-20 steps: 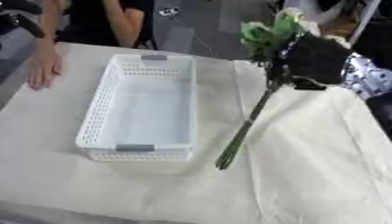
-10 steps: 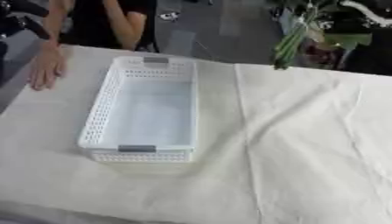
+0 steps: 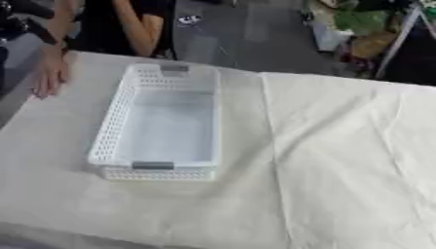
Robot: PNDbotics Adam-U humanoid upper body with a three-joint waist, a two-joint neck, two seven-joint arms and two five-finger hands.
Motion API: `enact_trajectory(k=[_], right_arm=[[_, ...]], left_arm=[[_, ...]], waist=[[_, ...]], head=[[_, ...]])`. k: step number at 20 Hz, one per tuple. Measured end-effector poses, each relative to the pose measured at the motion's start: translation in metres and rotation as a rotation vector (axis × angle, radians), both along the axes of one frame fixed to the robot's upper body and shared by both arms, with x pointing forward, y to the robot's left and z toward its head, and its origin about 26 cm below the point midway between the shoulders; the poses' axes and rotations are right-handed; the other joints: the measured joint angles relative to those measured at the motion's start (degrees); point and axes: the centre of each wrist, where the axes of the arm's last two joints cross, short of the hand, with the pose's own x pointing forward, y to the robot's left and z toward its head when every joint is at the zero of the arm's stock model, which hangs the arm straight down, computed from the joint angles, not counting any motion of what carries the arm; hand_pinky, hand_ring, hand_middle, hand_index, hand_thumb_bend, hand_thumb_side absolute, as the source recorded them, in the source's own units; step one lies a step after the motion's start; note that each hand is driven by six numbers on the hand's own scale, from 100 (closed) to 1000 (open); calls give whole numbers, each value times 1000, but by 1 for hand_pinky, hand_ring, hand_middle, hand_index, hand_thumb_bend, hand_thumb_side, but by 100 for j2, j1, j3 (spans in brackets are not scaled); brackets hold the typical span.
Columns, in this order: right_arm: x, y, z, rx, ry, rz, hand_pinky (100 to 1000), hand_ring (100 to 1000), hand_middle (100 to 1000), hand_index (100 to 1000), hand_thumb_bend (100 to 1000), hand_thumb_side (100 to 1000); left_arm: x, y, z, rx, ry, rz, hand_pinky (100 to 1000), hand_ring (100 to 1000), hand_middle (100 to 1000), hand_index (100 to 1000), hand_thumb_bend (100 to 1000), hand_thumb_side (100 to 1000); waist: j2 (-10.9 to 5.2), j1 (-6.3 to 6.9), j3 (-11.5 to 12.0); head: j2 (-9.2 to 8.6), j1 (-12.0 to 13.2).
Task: Pick up objects on the table and place them in the box.
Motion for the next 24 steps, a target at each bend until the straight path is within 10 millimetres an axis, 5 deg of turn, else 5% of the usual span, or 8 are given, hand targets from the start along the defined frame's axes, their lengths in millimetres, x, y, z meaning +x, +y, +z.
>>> enact_trajectory(k=[7, 13, 15, 16, 17, 18, 20, 24], right_arm=[[6, 74, -2, 5, 21, 179, 153, 292, 295, 290, 100, 100], [3, 125, -24, -44, 64, 285, 160, 301, 316, 324, 100, 100], [4, 140, -41, -93, 97, 299, 284, 414, 423, 448, 100, 100], [5, 146, -54, -135, 126, 296, 876, 838, 819, 900, 100, 316], [8, 152, -74, -208, 168, 267, 1000, 964, 937, 986, 100, 448], [10, 158, -100, -300, 226, 223, 1000, 1000, 1000, 1000, 100, 611], [12, 167, -151, -462, 347, 141, 1000, 1000, 1000, 1000, 100, 734], [12, 178, -202, -642, 495, 42, 1000, 1000, 1000, 1000, 100, 764]], left_arm=[[0, -2, 0, 2, 5, -21, 484, 622, 742, 711, 100, 769], [2, -8, 3, 0, -2, -50, 485, 621, 740, 711, 100, 767], [2, -9, 4, 2, -5, -55, 485, 621, 740, 711, 100, 767], [2, -9, 5, 3, -9, -58, 485, 621, 740, 711, 100, 766], [2, -9, 5, 4, -10, -61, 485, 621, 740, 711, 100, 766], [2, -10, 5, 4, -10, -64, 485, 621, 740, 711, 100, 766], [3, -12, 6, 1, -13, -73, 486, 621, 739, 711, 100, 765], [3, -13, 6, -2, -14, -81, 486, 621, 740, 711, 100, 766]], waist=[[-1, 1, 85], [0, -1, 176], [0, -4, 196], [4, -4, 211], [6, -5, 228], [13, -5, 254], [42, -5, 289], [49, -1, 312]], head=[[0, -149], [0, -301], [0, -345], [0, -354], [0, -379], [0, -393], [0, -397], [0, -397]])
